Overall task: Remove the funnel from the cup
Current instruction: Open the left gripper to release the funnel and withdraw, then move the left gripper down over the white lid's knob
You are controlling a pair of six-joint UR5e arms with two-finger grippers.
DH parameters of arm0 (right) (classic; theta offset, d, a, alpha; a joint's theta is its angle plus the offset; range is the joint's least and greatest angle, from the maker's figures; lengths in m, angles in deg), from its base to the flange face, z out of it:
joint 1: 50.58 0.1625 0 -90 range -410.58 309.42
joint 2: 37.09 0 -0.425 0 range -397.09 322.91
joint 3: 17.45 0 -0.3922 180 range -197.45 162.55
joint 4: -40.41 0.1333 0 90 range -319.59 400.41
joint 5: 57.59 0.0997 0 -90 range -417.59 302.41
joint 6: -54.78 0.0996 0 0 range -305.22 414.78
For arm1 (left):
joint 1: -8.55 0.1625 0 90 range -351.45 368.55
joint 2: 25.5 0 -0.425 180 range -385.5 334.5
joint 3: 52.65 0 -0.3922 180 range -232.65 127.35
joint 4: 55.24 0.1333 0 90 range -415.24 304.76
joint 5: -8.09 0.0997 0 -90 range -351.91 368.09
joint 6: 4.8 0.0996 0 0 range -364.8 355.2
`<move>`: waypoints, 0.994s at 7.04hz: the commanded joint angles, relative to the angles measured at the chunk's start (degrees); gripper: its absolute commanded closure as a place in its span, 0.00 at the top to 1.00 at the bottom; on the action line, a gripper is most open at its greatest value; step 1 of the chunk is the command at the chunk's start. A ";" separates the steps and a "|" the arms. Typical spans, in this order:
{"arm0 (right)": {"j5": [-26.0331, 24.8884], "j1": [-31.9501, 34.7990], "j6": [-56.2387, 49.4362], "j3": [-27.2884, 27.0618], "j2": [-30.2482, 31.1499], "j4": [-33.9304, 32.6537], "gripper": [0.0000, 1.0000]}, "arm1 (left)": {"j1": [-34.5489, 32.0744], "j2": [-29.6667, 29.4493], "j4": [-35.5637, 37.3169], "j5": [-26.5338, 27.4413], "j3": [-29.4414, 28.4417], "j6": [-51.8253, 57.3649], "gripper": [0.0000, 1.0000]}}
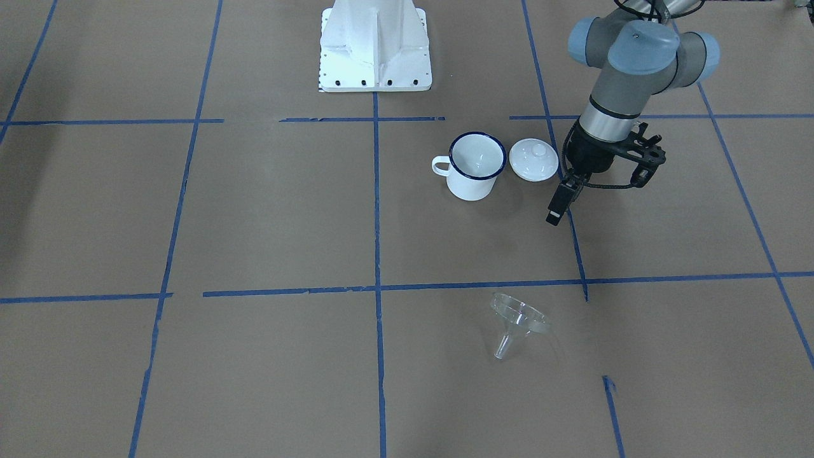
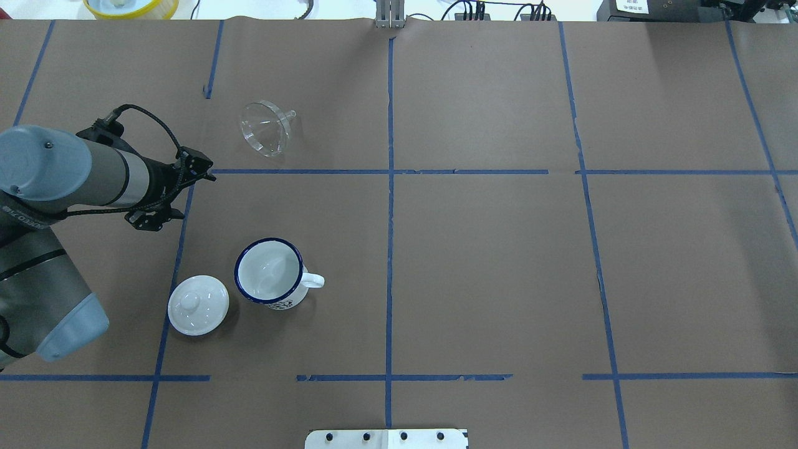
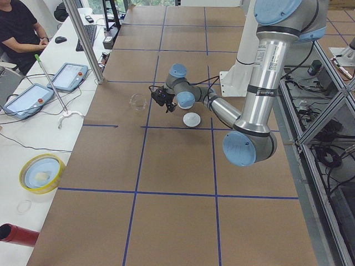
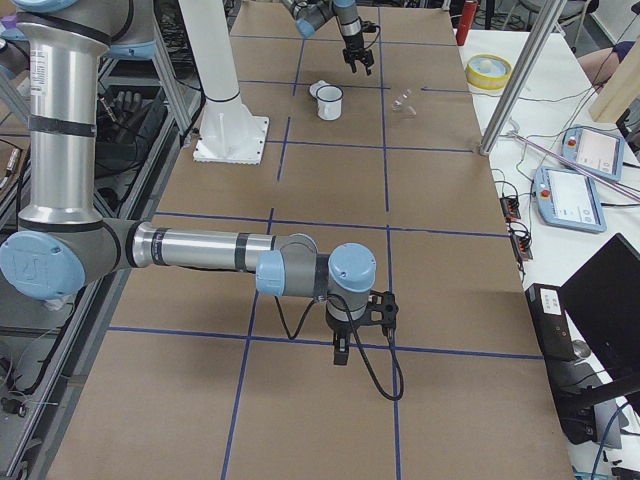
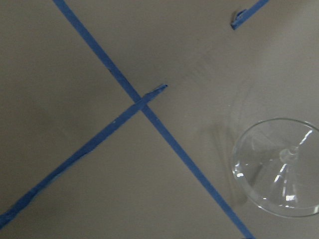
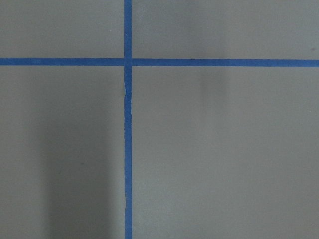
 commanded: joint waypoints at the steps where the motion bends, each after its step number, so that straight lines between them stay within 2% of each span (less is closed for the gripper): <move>1: 0.00 0.00 0.00 0.00 0.00 0.00 1.00 | 1.82 2.90 8.42 -3.79 6.75 4.00 0.89; 2: 0.00 0.00 0.00 0.09 0.00 0.00 1.00 | 4.26 6.75 7.73 -4.07 9.21 3.93 0.89; 3: 0.00 0.00 0.00 0.00 0.00 0.00 1.00 | 6.81 7.84 7.20 -4.07 9.85 2.71 0.90; 7: 0.00 0.00 0.00 0.00 0.00 0.00 1.00 | 6.74 9.52 6.67 -4.51 11.52 3.49 0.90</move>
